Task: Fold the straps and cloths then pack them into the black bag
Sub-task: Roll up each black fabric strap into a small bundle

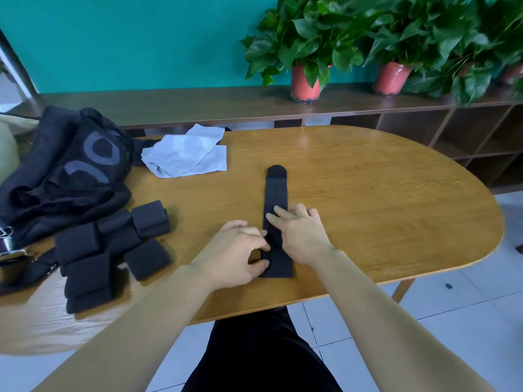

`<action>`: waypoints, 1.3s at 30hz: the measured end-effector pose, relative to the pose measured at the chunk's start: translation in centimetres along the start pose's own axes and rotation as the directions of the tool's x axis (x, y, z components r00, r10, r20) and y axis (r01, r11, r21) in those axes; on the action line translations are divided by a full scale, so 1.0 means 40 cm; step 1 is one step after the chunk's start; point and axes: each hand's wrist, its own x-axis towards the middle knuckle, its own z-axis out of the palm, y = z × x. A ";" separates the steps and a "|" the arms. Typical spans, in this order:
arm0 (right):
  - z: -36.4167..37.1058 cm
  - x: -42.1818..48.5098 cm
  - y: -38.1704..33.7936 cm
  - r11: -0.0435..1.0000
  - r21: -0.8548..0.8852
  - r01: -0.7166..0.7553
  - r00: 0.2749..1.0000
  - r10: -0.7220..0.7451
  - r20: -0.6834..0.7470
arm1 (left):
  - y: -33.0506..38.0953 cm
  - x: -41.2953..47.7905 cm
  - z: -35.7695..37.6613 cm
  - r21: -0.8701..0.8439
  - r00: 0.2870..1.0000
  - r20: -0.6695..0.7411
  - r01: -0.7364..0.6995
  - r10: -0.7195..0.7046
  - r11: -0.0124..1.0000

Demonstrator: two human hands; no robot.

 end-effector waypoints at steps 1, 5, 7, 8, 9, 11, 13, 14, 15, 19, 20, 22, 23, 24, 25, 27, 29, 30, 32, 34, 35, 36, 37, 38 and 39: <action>0.002 0.016 0.008 1.000 0.000 -0.020 1.000 0.020 0.021 | -0.002 -0.002 0.002 -0.015 1.000 -0.001 -0.002 0.002 1.000; 0.011 0.082 0.035 0.997 -0.041 -0.066 0.993 0.069 0.092 | -0.009 -0.007 0.005 -0.079 1.000 -0.006 0.001 -0.002 0.997; 0.015 0.113 0.048 0.995 -0.065 -0.073 0.990 0.080 0.116 | -0.011 -0.006 0.003 -0.090 1.000 0.006 0.015 -0.014 0.996; 0.017 0.127 0.053 0.994 -0.065 -0.082 0.988 0.090 0.124 | -0.012 -0.005 0.001 -0.091 1.000 0.016 0.020 -0.018 0.996; 0.019 0.138 0.057 0.994 -0.065 -0.091 0.986 0.099 0.131 | -0.012 -0.004 0.000 -0.092 0.999 0.026 0.024 -0.021 0.995; 0.022 0.153 0.062 0.993 -0.069 -0.097 0.985 0.106 0.137 | -0.012 0.000 -0.002 -0.090 0.999 0.035 0.024 -0.021 0.996; 0.025 0.158 0.063 0.993 -0.072 -0.093 0.986 0.102 0.133 | -0.012 0.002 -0.005 -0.081 0.999 0.041 0.023 -0.019 0.996; 0.026 0.158 0.063 0.993 -0.077 -0.092 0.986 0.101 0.130 | -0.013 0.002 -0.005 -0.077 0.999 0.046 0.023 -0.020 0.997; 0.027 0.158 0.063 0.992 -0.085 -0.090 0.986 0.100 0.131 | -0.013 0.002 -0.005 -0.071 0.999 0.050 0.026 -0.022 0.997; 0.014 0.156 0.057 0.992 -0.098 -0.079 0.985 0.093 0.148 | 0.000 0.001 -0.016 -0.045 0.996 0.069 0.052 -0.049 0.998; 0.005 0.154 0.055 0.994 -0.081 -0.076 0.985 0.087 0.149 | 0.005 0.000 -0.020 -0.034 0.996 0.073 0.055 -0.052 0.998; -0.016 0.139 0.052 0.997 -0.002 -0.072 0.992 0.072 0.106 | 0.013 -0.003 -0.030 -0.034 0.997 0.046 0.062 -0.060 0.998; -0.026 0.124 0.051 0.997 0.046 -0.066 0.996 0.064 0.059 | 0.017 -0.005 -0.035 -0.059 0.997 0.012 0.076 -0.075 0.995; -0.036 0.105 0.050 0.995 0.088 -0.053 0.999 0.053 0.003 | 0.020 -0.010 -0.039 -0.093 0.995 -0.019 0.095 -0.097 0.991; -0.044 0.082 0.049 0.992 0.119 -0.033 0.998 0.039 -0.053 | 0.023 -0.014 -0.043 -0.118 0.993 -0.032 0.110 -0.115 0.987; -0.050 0.025 0.042 0.987 0.159 0.021 0.991 0.001 -0.136 | 0.026 -0.027 -0.042 -0.119 0.993 -0.015 0.113 -0.116 0.986; -0.044 -0.039 0.036 0.977 0.199 0.077 0.981 -0.038 -0.190 | 0.029 -0.038 -0.035 -0.105 0.994 0.020 0.107 -0.105 0.989; -0.037 -0.071 0.033 0.971 0.220 0.096 0.977 -0.050 -0.207 | 0.031 -0.043 -0.031 -0.093 0.994 0.042 0.107 -0.103 0.990; -0.016 -0.129 0.029 0.959 0.259 0.116 0.975 -0.061 -0.212 | 0.032 -0.048 -0.021 -0.069 0.992 0.070 0.113 -0.108 0.991; 0.005 -0.171 0.023 0.943 0.315 0.108 0.981 -0.051 -0.186 | 0.037 -0.048 -0.014 -0.056 0.989 0.069 0.131 -0.128 0.990; 0.011 -0.182 0.020 0.935 0.342 0.093 0.984 -0.033 -0.177 | 0.040 -0.045 -0.012 -0.061 0.989 0.054 0.143 -0.139 0.988; 0.016 -0.186 0.015 0.930 0.358 0.078 0.983 -0.011 -0.185 | 0.044 -0.041 -0.009 -0.077 0.988 0.027 0.152 -0.150 0.985; 0.020 -0.184 0.010 0.929 0.364 0.061 0.978 0.017 -0.208 | 0.047 -0.036 -0.005 -0.096 0.986 -0.008 0.163 -0.164 0.982; 0.023 -0.178 0.002 0.928 0.371 0.035 0.970 0.058 -0.237 | 0.050 -0.030 0.000 -0.109 0.981 -0.043 0.182 -0.188 0.977; 0.027 -0.170 -0.007 0.921 0.390 -0.004 0.956 0.119 -0.269 | 0.051 -0.024 0.005 -0.120 0.973 -0.073 0.210 -0.220 0.970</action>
